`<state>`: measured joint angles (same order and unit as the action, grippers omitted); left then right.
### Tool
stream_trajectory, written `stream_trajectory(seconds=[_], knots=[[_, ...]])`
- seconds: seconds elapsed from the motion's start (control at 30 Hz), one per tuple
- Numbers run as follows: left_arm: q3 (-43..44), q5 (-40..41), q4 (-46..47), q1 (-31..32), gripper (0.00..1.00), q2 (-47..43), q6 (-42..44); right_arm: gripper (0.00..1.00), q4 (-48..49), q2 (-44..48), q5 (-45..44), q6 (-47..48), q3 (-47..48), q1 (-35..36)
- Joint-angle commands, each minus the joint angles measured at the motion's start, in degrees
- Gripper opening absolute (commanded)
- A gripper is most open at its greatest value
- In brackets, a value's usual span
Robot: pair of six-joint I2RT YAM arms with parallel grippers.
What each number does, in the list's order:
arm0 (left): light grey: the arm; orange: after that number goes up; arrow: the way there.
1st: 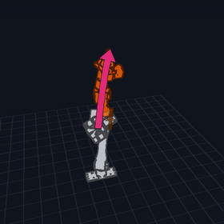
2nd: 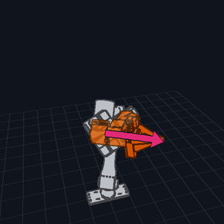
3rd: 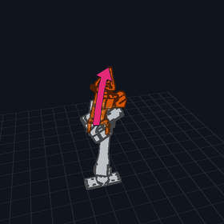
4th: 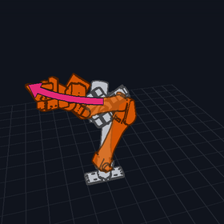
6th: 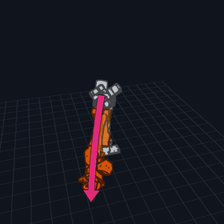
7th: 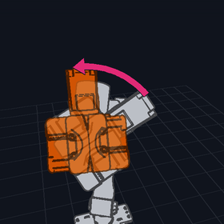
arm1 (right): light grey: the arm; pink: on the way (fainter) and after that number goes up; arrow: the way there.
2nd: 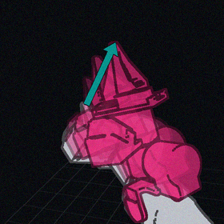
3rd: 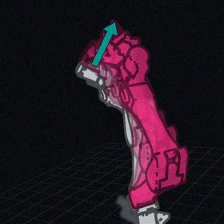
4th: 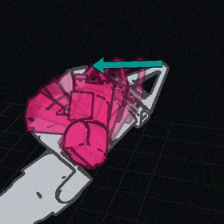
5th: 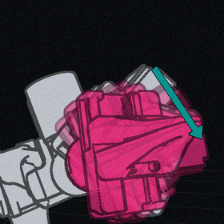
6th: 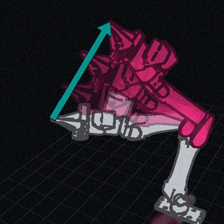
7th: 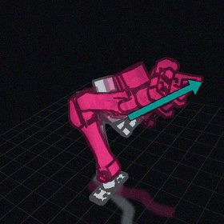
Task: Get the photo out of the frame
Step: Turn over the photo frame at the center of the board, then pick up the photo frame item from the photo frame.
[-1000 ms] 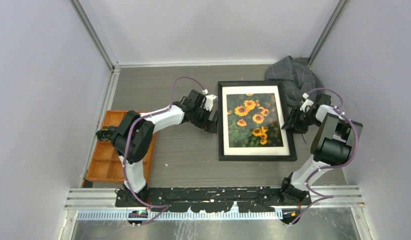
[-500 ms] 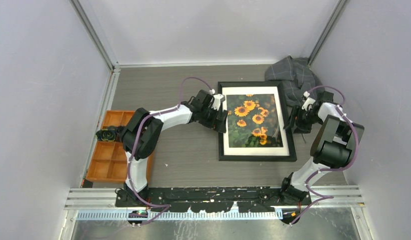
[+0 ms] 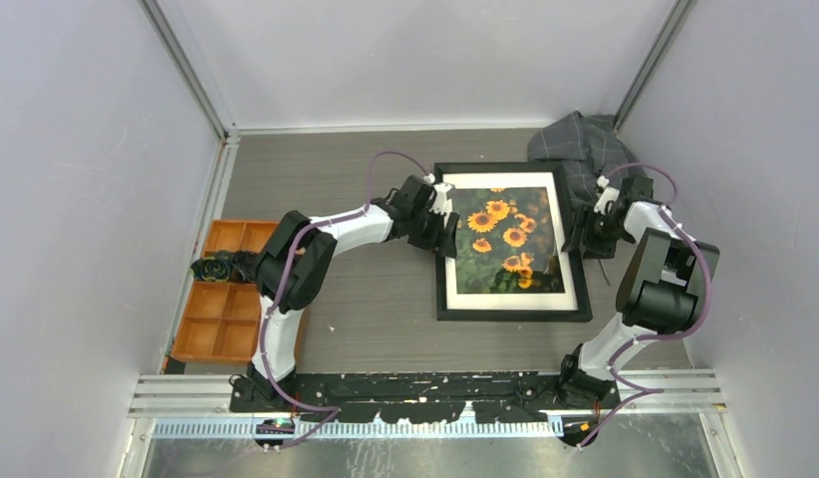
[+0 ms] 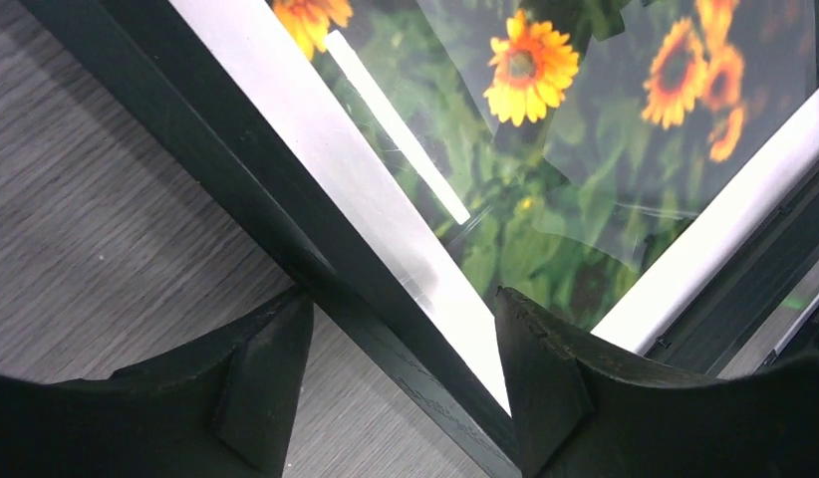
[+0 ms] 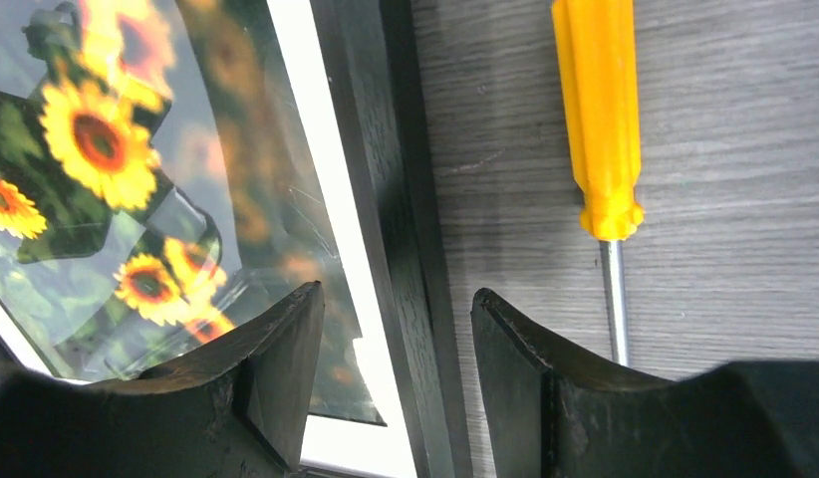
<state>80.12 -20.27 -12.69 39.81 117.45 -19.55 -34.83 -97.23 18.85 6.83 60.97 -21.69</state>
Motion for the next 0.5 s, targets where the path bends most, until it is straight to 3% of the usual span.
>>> stream_trajectory(seconds=[0.0, 0.17, 0.27, 0.37, 0.47], knots=[[0.56, -0.16, -2.92, 1.32, 0.64, 3.98, -1.88, 0.61, 3.31, -0.06, -2.98, -1.46, 0.99, 1.19], [1.2, 0.39, -3.78, 1.32, 0.48, 4.7, -1.94, 0.58, 4.93, -1.25, -5.75, -2.17, 1.14, 1.21], [1.79, 0.14, -4.25, 1.32, 0.34, 5.58, -2.44, 0.54, 4.94, -3.06, -6.2, -2.26, 1.42, 1.21], [2.61, 0.1, -5.0, 1.32, 0.31, 6.43, -2.59, 0.48, 5.35, -4.09, -6.5, -2.39, 1.48, 1.21], [3.3, 0.7, -5.91, 1.25, 0.3, 6.57, -2.28, 0.34, 5.47, -3.7, -6.47, -2.35, 1.43, 1.21]])
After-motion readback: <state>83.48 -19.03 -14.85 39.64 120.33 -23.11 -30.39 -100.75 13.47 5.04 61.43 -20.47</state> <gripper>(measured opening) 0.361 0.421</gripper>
